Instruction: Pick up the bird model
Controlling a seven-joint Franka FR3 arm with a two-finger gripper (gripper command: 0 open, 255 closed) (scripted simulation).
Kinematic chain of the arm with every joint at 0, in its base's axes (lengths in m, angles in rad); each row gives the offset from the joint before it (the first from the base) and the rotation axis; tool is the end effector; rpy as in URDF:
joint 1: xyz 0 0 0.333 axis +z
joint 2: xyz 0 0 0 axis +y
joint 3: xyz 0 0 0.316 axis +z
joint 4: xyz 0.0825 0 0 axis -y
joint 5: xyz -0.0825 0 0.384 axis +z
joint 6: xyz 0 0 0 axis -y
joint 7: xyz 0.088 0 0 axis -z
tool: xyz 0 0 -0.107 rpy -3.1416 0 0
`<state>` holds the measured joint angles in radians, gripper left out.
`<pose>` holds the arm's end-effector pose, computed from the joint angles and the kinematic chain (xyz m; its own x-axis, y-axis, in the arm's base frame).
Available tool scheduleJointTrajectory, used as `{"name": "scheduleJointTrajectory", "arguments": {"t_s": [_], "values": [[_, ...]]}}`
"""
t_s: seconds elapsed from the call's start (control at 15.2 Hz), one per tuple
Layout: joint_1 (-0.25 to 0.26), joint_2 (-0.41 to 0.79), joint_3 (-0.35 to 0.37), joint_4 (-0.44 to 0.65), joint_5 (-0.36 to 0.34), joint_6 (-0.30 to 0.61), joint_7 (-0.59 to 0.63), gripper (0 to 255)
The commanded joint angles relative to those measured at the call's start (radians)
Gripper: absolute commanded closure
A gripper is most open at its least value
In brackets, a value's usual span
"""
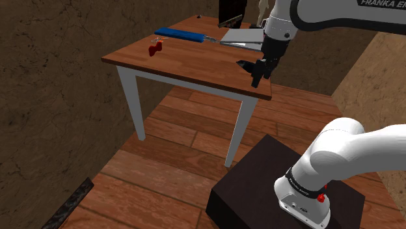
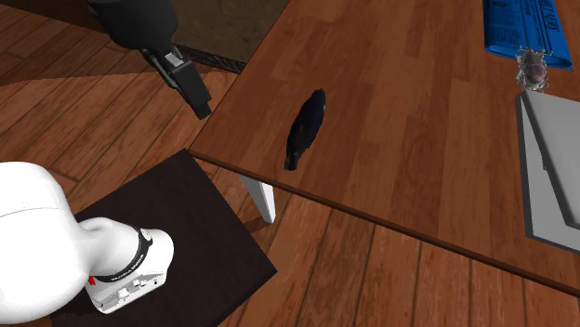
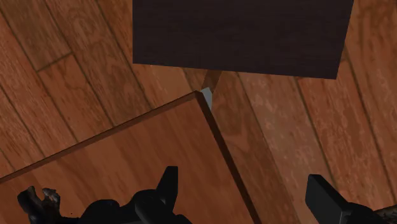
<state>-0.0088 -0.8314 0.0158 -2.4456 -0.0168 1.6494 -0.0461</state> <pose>0.3010 0.0016 0.5688 0.9982 0.0496 0.0338 0.0486 -0.9984 0.0300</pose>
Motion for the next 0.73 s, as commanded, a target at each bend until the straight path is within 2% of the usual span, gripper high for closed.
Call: {"name": "scheduleJointTrajectory", "arguments": {"t_s": [0.0,0.33,0.66], "values": [[0.000,0.000,0.000,0.000,0.000,0.000,0.000,0],[-0.005,0.092,-0.131,0.053,-0.057,0.081,-0.189,0],[0.009,0.219,-0.257,0.147,-0.075,0.153,-0.379,0]]}}
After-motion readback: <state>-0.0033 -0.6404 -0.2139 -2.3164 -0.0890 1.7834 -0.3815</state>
